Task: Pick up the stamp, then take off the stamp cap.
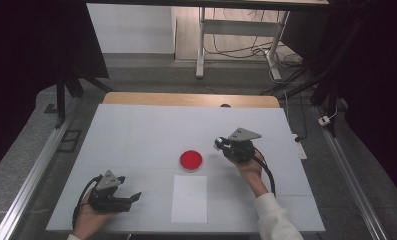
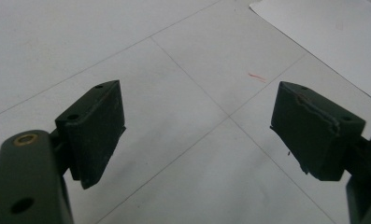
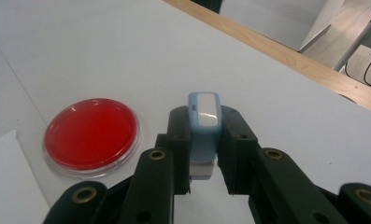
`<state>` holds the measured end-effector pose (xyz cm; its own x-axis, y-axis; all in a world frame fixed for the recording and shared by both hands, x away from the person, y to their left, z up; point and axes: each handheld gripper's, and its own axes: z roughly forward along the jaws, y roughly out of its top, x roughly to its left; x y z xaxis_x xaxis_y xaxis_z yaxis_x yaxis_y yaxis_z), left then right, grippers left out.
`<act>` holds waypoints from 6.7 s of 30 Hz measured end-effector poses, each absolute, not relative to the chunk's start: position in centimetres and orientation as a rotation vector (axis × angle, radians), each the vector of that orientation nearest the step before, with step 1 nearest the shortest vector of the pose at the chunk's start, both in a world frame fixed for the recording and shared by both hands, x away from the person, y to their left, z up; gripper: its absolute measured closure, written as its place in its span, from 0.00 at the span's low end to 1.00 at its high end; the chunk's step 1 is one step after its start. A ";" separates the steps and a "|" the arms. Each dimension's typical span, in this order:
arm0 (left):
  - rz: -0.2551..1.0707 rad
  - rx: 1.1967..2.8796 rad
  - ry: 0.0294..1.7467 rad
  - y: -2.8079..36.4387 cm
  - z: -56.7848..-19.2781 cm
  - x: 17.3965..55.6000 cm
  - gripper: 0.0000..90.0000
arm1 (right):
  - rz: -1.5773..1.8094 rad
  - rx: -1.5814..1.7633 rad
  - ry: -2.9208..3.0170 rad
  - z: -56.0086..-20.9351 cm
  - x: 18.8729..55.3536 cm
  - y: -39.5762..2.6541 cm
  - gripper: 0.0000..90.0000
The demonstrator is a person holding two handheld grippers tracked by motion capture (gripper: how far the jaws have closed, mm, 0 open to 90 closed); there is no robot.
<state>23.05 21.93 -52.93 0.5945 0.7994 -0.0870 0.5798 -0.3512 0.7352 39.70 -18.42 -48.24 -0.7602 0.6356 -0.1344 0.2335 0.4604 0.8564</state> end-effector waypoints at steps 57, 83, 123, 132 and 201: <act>0.369 2.073 1.083 21.7 -52.9 23.3 0.19 | 1.360 0.754 2.232 -46.0 33.7 -21.2 0.83; 0.373 2.080 1.073 21.2 -53.1 23.5 0.19 | 1.420 0.703 2.308 -46.5 31.0 -19.4 0.83; 0.393 2.001 1.051 20.7 -52.5 23.6 0.19 | 1.438 0.699 2.322 -46.9 29.7 -17.6 0.83; 0.395 1.991 1.026 19.5 -52.0 23.7 0.19 | 1.446 0.697 2.323 -46.8 29.6 -17.4 0.83; 0.393 2.094 0.811 9.6 -50.7 27.1 0.20 | 1.524 0.672 2.258 -46.3 28.9 -16.5 0.83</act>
<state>27.14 9.60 -50.66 0.7419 0.6705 -0.0083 0.4085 -0.4421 0.7986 28.95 -16.51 -46.29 -0.8328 0.5534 -0.0120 0.1957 0.3147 0.9288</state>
